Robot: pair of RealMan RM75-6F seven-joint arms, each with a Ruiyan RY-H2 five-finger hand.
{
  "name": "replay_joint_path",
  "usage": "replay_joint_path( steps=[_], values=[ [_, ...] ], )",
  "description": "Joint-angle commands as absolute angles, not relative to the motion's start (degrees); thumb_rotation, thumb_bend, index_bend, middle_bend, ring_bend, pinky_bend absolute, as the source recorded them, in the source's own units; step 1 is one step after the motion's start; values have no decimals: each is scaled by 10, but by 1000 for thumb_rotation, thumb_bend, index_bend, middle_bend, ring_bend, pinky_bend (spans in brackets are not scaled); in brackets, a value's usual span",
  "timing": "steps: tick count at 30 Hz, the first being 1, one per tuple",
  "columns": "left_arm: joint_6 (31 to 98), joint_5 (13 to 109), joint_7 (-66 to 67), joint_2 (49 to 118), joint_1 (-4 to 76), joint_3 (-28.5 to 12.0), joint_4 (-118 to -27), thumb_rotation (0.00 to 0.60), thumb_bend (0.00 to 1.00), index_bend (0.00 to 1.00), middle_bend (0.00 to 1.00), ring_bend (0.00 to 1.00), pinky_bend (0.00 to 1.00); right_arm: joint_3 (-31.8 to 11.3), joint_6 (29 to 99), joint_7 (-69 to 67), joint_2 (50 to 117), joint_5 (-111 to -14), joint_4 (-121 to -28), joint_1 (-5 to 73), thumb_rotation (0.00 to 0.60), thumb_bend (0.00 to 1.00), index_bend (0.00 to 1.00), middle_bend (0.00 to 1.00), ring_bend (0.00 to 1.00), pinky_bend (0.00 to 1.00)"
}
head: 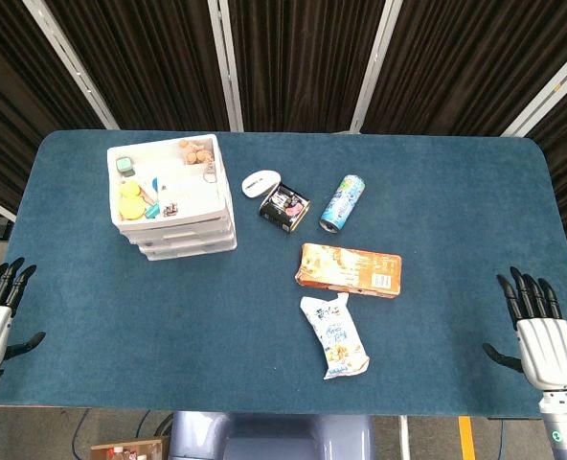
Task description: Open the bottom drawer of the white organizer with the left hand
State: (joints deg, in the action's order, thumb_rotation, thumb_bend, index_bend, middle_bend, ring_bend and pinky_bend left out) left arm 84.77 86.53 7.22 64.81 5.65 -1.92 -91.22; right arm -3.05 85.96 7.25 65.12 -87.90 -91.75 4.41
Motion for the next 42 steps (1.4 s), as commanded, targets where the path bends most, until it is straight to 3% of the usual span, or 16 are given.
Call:
replay_joint_path(
  steps=[1, 16, 19, 20, 22, 24, 27, 30, 36, 42],
  values=[
    [847, 863, 75, 645, 57, -19, -917, 600, 28, 58, 0, 0, 125, -30, 855, 76, 649, -875, -922, 45, 600, 75, 0, 0, 0, 43],
    [829, 843, 73, 643, 58, -18, -933, 600, 38, 51, 0, 0, 134, -30, 847, 76, 648, -869, -928, 46, 600, 75, 0, 0, 0, 42],
    [820, 833, 68, 641, 60, -20, -948, 600, 96, 52, 20, 5, 178, -29, 847, 75, 649, -872, -926, 46, 600, 76, 0, 0, 0, 42],
    [816, 829, 63, 641, 61, -21, -957, 600, 160, 52, 63, 39, 229, -28, 846, 73, 649, -872, -926, 46, 600, 76, 0, 0, 0, 42],
    [808, 822, 55, 641, 63, -22, -975, 600, 332, 55, 203, 192, 388, -29, 846, 68, 648, -871, -928, 46, 600, 75, 0, 0, 0, 42],
    [799, 809, 44, 644, 66, -25, -1003, 600, 436, 67, 344, 341, 509, -29, 846, 64, 647, -871, -930, 46, 600, 76, 0, 0, 0, 42],
    [784, 787, 25, 650, 71, -34, -1050, 600, 518, 85, 624, 593, 667, -27, 846, 65, 646, -876, -931, 46, 600, 75, 0, 0, 0, 42],
    [757, 753, 5, 655, 84, -46, -1098, 600, 547, 86, 799, 752, 770, -25, 846, 67, 648, -881, -931, 47, 600, 76, 0, 0, 0, 42],
    [648, 572, -33, 673, 140, -93, -1191, 600, 594, 73, 902, 895, 867, -23, 845, 62, 646, -883, -934, 47, 600, 75, 0, 0, 0, 42],
    [609, 411, -12, 734, 208, -133, -1181, 600, 611, 36, 923, 923, 892, -21, 842, 55, 642, -884, -937, 48, 600, 75, 0, 0, 0, 42]
  ],
)
